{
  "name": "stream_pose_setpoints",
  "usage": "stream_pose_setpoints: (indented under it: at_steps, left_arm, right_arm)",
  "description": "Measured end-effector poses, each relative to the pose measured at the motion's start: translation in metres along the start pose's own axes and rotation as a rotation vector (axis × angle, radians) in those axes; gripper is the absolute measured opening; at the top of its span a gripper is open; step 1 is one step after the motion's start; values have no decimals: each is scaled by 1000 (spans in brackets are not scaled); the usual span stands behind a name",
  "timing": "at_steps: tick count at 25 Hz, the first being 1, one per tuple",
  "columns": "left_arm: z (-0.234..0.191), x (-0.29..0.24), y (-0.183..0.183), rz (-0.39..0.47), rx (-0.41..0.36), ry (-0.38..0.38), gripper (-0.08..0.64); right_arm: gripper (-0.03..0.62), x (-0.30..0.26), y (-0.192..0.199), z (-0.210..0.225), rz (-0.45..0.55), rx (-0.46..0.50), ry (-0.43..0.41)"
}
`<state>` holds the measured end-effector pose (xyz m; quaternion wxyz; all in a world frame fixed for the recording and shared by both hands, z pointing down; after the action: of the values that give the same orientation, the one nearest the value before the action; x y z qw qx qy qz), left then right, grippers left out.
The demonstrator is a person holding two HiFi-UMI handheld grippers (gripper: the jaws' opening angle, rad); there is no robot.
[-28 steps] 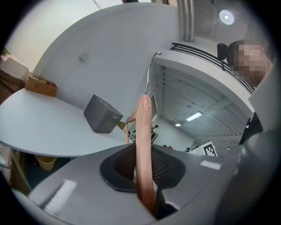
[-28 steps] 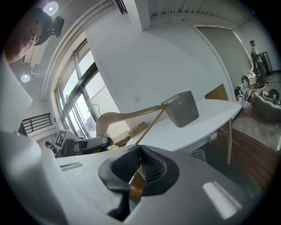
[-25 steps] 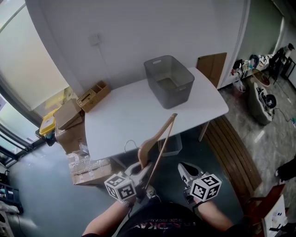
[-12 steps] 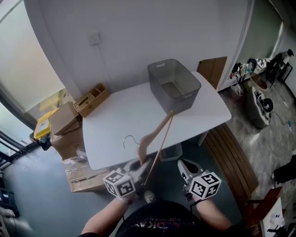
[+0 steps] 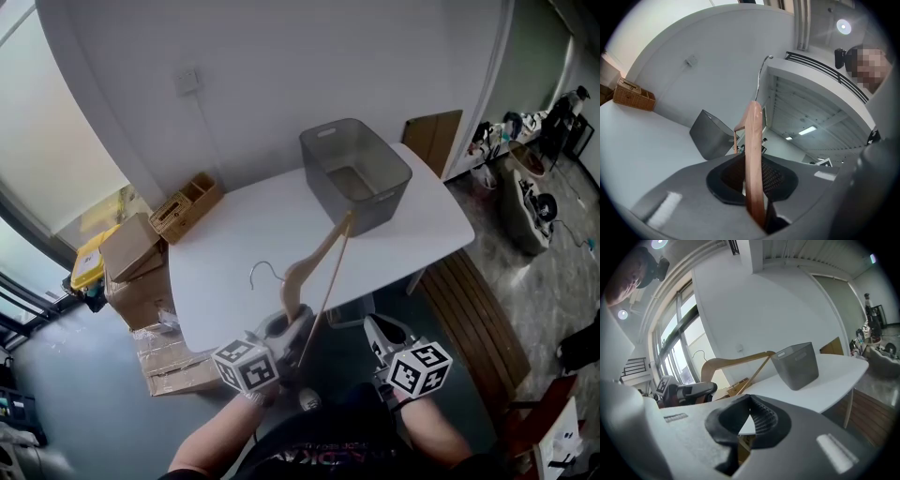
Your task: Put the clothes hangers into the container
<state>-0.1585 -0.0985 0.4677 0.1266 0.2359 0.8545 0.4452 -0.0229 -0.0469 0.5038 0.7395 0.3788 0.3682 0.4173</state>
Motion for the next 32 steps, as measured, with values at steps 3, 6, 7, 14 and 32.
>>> stream_pose_setpoints:
  at_steps: [3,6,7,14,32]
  left_arm:
    - [-2,-18,-3,-2,-3,-2,37]
    - [-5,-42,-9,5,-14,-15,37]
    - [-7,-51,-11,11,-17,-21,37]
    - [-16,-110,-36,75,-7,-84,37]
    - [-63,-224,-84,98,-14,-186,37]
  right_arm:
    - [2,-5,-11,16,7,6,4]
    - [2,-14,-27,36,8,13,-8]
    - [2,-18,-32,43,3,15,-16]
    - [2,-48,-70,92,-37,20,-77]
    - [2,-123,-127,169,-67,11,-145]
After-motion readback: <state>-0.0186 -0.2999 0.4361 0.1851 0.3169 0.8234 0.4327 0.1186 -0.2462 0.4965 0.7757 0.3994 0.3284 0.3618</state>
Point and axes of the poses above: the fingertips, and each gripper's own axes: x backward along the fingers, z to its right, y out of its underside, the point moved 1 cm from there along x, backward along the fingers, and after that the axes turned 4 degrees about z, right-handed, at the moved point
